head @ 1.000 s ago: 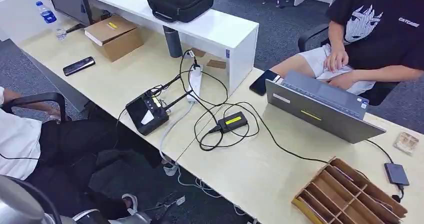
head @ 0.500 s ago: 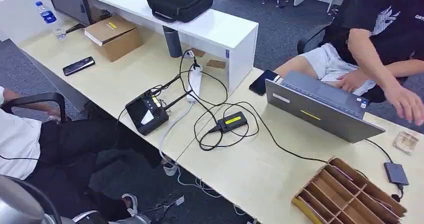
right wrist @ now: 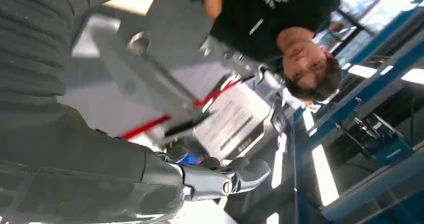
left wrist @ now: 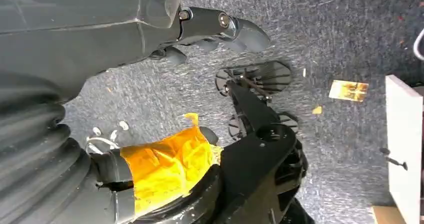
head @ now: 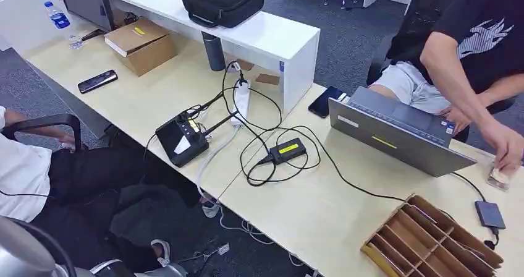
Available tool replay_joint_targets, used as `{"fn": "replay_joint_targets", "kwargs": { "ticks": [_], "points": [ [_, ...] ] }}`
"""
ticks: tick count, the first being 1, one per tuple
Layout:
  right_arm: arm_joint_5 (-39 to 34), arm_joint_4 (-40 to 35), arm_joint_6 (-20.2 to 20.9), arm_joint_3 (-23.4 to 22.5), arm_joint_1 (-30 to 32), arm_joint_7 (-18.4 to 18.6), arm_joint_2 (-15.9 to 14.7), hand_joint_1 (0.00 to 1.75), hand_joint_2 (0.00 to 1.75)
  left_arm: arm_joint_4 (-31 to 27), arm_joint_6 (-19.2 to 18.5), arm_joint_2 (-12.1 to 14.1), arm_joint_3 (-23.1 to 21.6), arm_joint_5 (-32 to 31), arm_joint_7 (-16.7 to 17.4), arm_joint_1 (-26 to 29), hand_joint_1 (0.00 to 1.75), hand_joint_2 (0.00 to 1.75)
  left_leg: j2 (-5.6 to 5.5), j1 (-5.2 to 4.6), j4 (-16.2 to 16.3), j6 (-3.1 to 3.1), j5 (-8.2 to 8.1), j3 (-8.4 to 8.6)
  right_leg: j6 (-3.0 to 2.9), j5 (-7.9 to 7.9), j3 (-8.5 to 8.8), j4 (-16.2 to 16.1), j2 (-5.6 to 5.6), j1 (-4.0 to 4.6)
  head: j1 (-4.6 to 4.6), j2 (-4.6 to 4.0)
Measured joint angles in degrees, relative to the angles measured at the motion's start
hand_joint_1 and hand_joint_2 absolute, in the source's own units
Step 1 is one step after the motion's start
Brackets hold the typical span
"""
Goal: Pass the card to the sensor for recognition and then transmit it.
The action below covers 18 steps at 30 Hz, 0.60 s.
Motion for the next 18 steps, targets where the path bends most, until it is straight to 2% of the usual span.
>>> {"fn": "replay_joint_targets", "kwargs": {
  "ticks": [3,6,10,15,16,18],
  "points": [
    [8.91,5.03,-1.67,5.32,-5.54,6.01,-1.35,0.00,1.75,0.00,-0.26,-0.02,-0.04,-0.89,1.50,-0.81,0.00,1.75,-0.01,0.00,0.00,0.01,0.09,0.01,-0.03,0.05,-0.01,0.00,0.00,0.00,0.00,0.00],
    [13.28,11.17,-1.81,9.07,-11.60,10.23,-2.05,0.00,1.75,0.00,-0.66,-0.02,-0.18,-1.86,2.64,-1.59,0.00,1.75,-0.04,0.01,0.00,-0.03,0.15,-0.01,-0.01,0.08,-0.02,0.01,-0.01,0.00,-0.02,0.00],
    [17.84,20.46,-2.03,12.66,-19.21,13.45,-2.53,0.00,1.75,0.00,-1.03,-0.07,-0.61,-2.97,3.76,-2.56,0.00,1.75,-0.07,0.01,0.01,-0.04,0.19,-0.01,-0.02,0.10,-0.02,0.02,-0.01,0.01,0.02,0.00],
    [19.59,30.25,-3.03,14.83,-25.74,14.55,-2.51,0.00,1.75,0.00,-1.31,-0.13,-1.60,-3.98,4.70,-3.35,0.00,1.75,-0.11,0.01,0.03,-0.04,0.19,-0.03,-0.03,0.11,-0.02,0.02,-0.08,0.01,0.00,0.00],
    [19.63,31.78,-3.51,15.14,-26.64,14.40,-2.51,1.05,1.75,0.00,-1.35,-0.15,-1.66,-4.13,4.81,-3.47,0.00,1.75,-0.11,0.01,0.03,-0.04,0.19,-0.03,-0.03,0.10,-0.02,0.02,-0.08,0.01,0.00,0.00],
    [19.46,34.20,-4.02,15.53,-28.05,13.98,-2.49,1.75,1.75,0.00,-1.40,-0.22,-1.84,-4.28,4.83,-3.72,0.00,1.75,-0.13,0.01,0.03,-0.04,0.19,-0.04,-0.03,0.10,-0.03,0.02,-0.10,0.01,0.00,0.00]
  ]
}}
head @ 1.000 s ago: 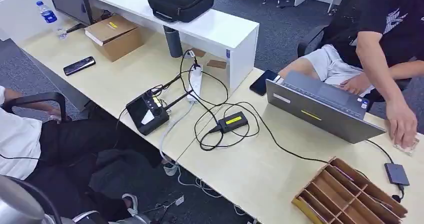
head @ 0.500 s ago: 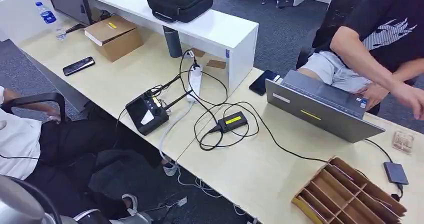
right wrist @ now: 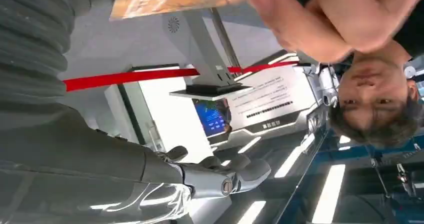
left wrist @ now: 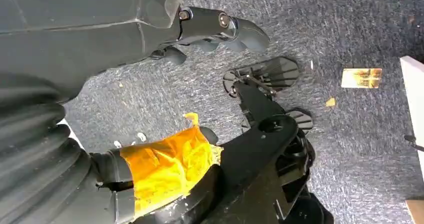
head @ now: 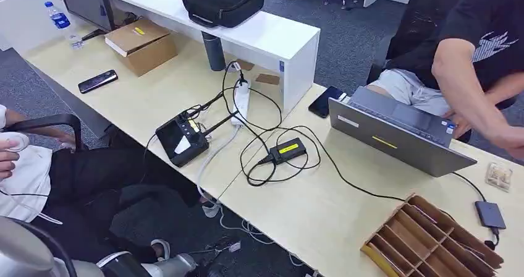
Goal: Pass the card to the sensor for recognition and then transmit it.
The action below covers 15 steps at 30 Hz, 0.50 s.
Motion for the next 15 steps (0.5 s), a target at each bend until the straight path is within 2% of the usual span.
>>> {"fn": "replay_joint_targets", "kwargs": {
  "ticks": [9,15],
  "points": [
    [-3.54,2.88,-1.16,0.92,-1.05,-3.21,0.11,1.75,1.75,0.00,-0.07,-0.09,-0.02,-0.37,-0.02,-0.29,0.00,1.75,-0.02,0.00,0.00,0.00,0.00,-0.01,0.00,0.00,-0.03,0.00,-0.01,0.00,0.00,0.00],
    [-10.92,-1.94,0.00,0.98,1.49,-7.51,0.09,1.75,1.75,0.00,-0.07,-0.09,-0.02,-0.24,-0.63,-0.19,0.00,1.75,-0.03,0.01,-0.01,0.00,0.00,-0.02,0.00,-0.01,-0.05,0.00,-0.01,0.00,0.00,0.00]
  ]
}}
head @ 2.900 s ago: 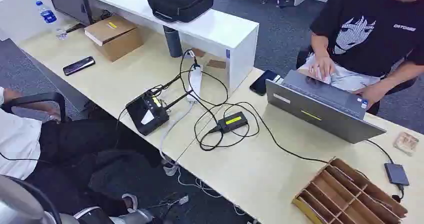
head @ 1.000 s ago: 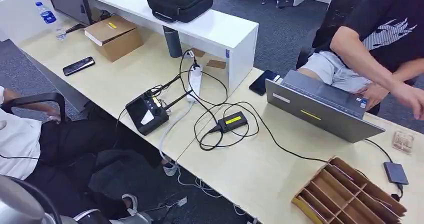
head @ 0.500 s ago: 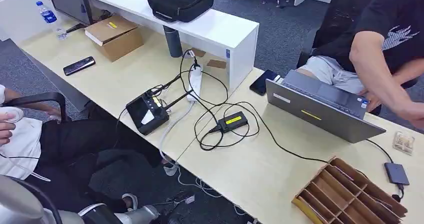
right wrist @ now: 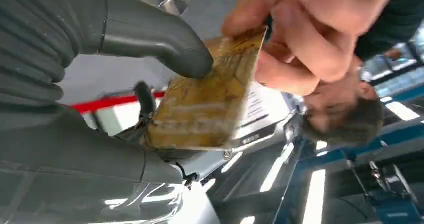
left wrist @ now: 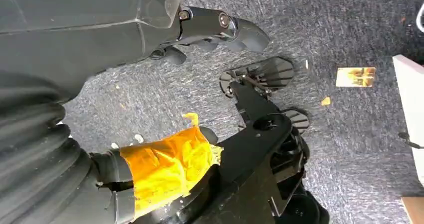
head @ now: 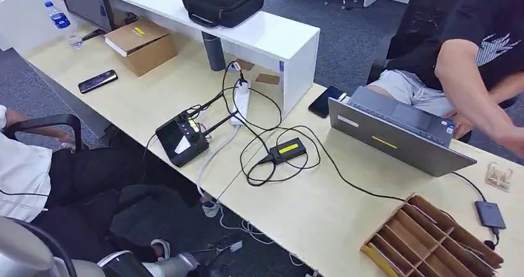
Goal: Pass the card to the sensor for recognition and then transmit it.
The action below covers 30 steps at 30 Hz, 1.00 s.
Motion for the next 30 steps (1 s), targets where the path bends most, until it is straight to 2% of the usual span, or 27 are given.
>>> {"fn": "replay_joint_targets", "kwargs": {
  "ticks": [8,12,16,22,30],
  "points": [
    [-9.95,-10.73,4.57,-0.22,6.60,-4.59,-0.54,1.75,1.75,0.00,0.07,0.09,0.07,0.98,-1.53,0.85,0.00,1.75,0.00,0.00,-0.01,0.00,-0.01,-0.02,0.02,-0.02,-0.04,-0.02,0.00,0.00,0.00,0.00],
    [-13.41,-16.12,7.02,-1.05,11.31,-5.97,-2.19,1.75,1.75,0.00,0.31,0.31,0.28,1.84,-2.71,1.80,0.00,1.75,-0.04,0.00,0.00,0.01,-0.02,-0.05,0.03,-0.03,-0.04,-0.04,-0.04,0.00,0.02,0.00],
    [-15.11,-20.88,7.42,-2.49,16.62,-6.67,-4.78,1.75,1.75,0.00,0.59,0.59,0.57,2.56,-3.78,2.82,0.00,1.75,-0.07,-0.01,0.00,0.02,-0.04,-0.07,0.04,-0.03,-0.04,-0.06,-0.07,0.00,0.00,0.00],
    [-16.88,-26.12,7.65,-7.29,25.23,-5.85,-9.18,1.75,1.75,0.07,0.83,0.94,1.68,3.85,-4.85,4.23,0.00,1.75,-0.08,-0.02,0.00,0.10,-0.11,-0.10,0.04,-0.04,-0.05,-0.08,-0.09,-0.01,0.00,0.00],
    [-21.43,-30.59,14.65,-16.31,37.28,-4.48,-14.69,1.75,1.75,0.09,1.38,1.11,3.41,5.46,-5.22,5.10,0.00,1.75,-0.17,-0.02,0.00,0.14,-0.14,-0.14,0.09,-0.07,-0.05,-0.10,-0.17,-0.01,0.00,0.00]
  ]
}}
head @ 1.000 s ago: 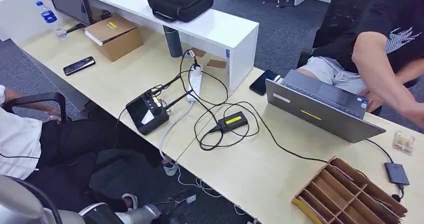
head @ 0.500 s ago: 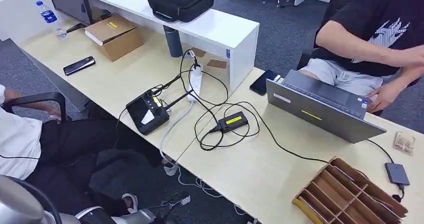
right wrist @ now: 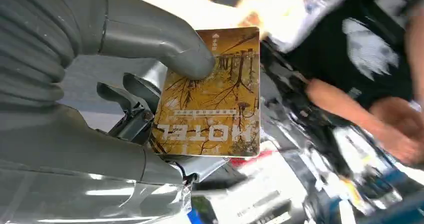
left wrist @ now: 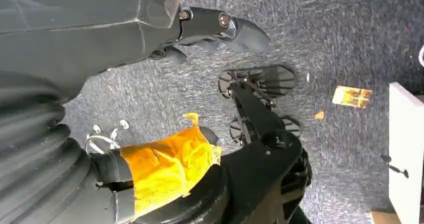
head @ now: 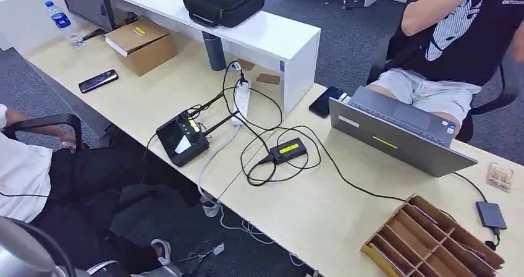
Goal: Pass the card to the sensor for recognition and then transmit it.
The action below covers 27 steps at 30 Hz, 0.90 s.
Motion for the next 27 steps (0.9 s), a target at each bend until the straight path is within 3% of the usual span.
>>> {"fn": "replay_joint_targets", "kwargs": {
  "ticks": [7,14,19,27],
  "points": [
    [-1.97,-2.38,8.84,-5.17,7.85,1.77,-5.57,1.75,1.75,0.33,0.02,0.13,1.33,0.79,-0.04,0.29,0.00,1.75,0.01,-0.01,0.00,0.00,-0.01,-0.02,0.01,0.00,-0.01,-0.01,0.01,-0.01,0.00,0.00],
    [-2.95,-3.21,18.03,-6.05,9.42,1.92,-11.21,1.75,1.75,0.33,-0.13,0.33,1.55,0.92,-0.07,0.32,0.00,1.75,0.02,-0.01,0.00,0.00,0.00,0.00,0.01,0.00,0.00,0.00,0.01,-0.01,0.00,0.00],
    [-1.92,-2.79,21.68,-3.80,7.23,3.45,-13.94,1.75,1.75,0.33,-0.37,0.44,1.55,0.50,-0.04,0.25,0.00,1.75,0.10,-0.01,0.00,0.00,0.00,0.01,0.00,0.01,0.01,0.01,0.08,-0.01,0.00,0.00],
    [3.24,2.61,22.35,4.73,-0.18,9.25,-14.58,1.75,1.75,0.33,-0.68,0.44,1.55,-0.11,0.20,0.10,0.00,1.75,0.07,0.00,0.00,0.00,0.01,0.02,0.00,0.01,0.01,0.02,0.05,0.00,0.00,0.00]
  ]
}}
